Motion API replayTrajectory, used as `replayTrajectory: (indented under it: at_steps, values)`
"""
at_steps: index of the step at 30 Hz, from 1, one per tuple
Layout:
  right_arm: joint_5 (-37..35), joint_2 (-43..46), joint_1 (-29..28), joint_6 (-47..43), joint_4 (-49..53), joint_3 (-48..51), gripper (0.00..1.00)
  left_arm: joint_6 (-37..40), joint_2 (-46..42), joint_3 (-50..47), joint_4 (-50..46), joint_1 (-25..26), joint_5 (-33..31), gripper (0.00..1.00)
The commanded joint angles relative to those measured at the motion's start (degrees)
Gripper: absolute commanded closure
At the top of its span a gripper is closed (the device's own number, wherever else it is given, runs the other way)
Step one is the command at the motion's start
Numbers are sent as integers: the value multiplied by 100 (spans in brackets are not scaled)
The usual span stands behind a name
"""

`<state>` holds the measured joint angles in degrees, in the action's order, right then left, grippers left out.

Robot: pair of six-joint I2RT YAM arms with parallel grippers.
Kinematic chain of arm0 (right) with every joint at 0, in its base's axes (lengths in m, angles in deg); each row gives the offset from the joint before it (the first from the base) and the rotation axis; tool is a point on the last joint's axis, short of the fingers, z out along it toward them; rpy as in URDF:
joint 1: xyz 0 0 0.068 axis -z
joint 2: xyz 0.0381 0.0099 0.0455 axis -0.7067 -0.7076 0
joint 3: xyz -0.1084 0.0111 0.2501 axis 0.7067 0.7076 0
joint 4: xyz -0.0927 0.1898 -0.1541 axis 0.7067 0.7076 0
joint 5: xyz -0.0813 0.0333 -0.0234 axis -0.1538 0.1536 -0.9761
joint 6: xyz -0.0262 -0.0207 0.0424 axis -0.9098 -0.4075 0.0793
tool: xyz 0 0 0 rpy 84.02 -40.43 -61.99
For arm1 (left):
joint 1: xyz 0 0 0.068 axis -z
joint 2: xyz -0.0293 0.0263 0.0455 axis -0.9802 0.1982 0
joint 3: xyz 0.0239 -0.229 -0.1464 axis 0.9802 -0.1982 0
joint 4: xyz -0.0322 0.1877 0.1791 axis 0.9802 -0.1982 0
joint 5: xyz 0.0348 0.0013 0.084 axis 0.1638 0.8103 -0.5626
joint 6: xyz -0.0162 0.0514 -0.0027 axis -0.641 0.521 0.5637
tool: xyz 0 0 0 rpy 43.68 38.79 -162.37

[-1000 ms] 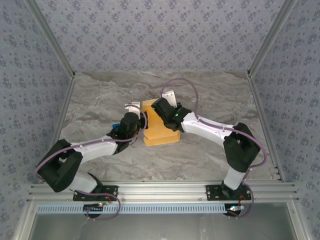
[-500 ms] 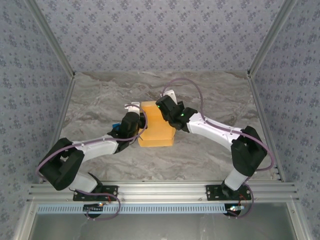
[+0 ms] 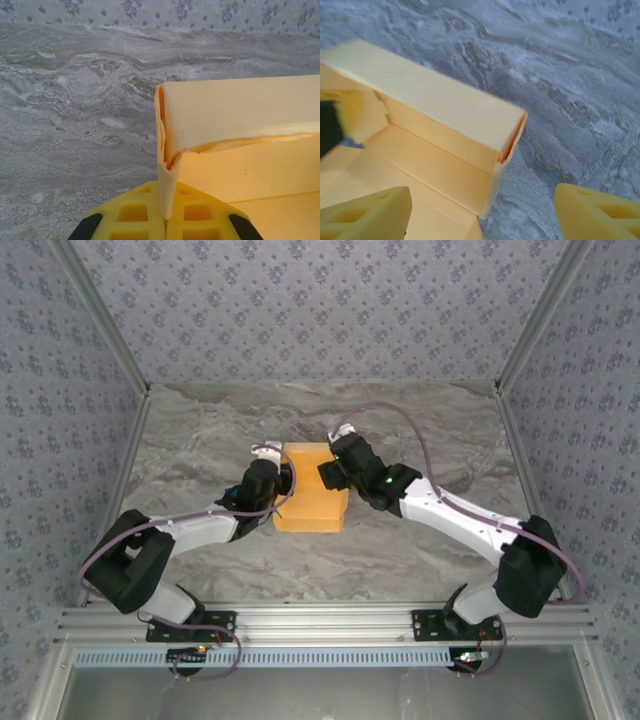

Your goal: Fold the paper box

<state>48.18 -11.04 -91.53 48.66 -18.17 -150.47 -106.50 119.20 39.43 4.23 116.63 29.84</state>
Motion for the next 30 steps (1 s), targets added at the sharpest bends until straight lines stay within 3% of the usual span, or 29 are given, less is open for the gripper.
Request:
replayTrajectory:
  at_steps: [1,7,15,30]
  values:
    - [514,357,133,-273,192,-72,23,619,227,106,315,-61,671,100]
    - [1621,337,933,-146,445,-199,24,1112,575,135,544,49,1305,100]
    - [2594,-336,1595,203,602,-86,36,1451,1059,-4,1305,260,1452,100]
    - [2924,-1173,1384,398,326,168,47,1710,1523,-25,1706,327,1301,97]
